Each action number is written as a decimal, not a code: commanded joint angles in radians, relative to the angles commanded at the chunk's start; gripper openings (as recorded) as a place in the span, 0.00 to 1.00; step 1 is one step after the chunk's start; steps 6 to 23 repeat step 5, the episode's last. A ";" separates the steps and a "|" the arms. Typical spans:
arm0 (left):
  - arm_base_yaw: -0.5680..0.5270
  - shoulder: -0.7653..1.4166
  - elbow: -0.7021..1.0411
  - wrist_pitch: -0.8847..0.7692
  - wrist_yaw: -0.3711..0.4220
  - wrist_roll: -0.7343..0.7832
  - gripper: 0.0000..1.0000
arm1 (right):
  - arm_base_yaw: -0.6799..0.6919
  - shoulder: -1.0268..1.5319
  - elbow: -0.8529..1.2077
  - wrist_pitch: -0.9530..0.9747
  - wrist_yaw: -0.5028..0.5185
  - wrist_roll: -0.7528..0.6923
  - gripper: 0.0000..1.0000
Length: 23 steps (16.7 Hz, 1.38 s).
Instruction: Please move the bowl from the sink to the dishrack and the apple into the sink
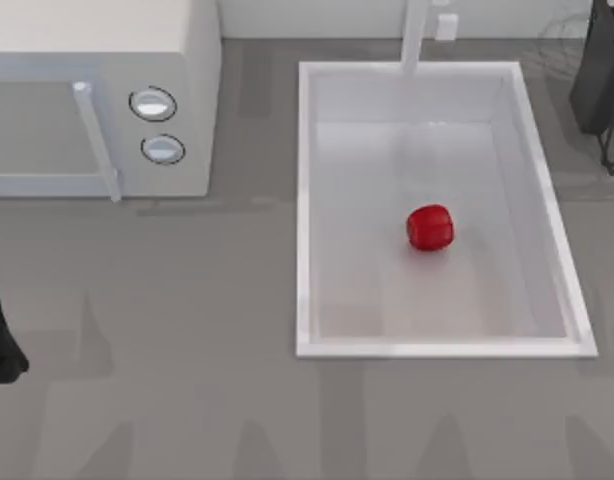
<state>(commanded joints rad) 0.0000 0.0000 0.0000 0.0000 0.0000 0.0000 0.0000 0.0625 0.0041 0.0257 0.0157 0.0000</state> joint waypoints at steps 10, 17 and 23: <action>0.000 0.000 0.000 0.000 0.000 0.000 1.00 | 0.000 -0.062 -0.004 -0.026 -0.016 0.000 1.00; 0.000 0.000 0.000 0.000 0.000 0.000 1.00 | 0.000 -0.062 -0.004 -0.026 -0.016 0.000 1.00; 0.000 0.000 0.000 0.000 0.000 0.000 1.00 | 0.000 -0.062 -0.004 -0.026 -0.016 0.000 1.00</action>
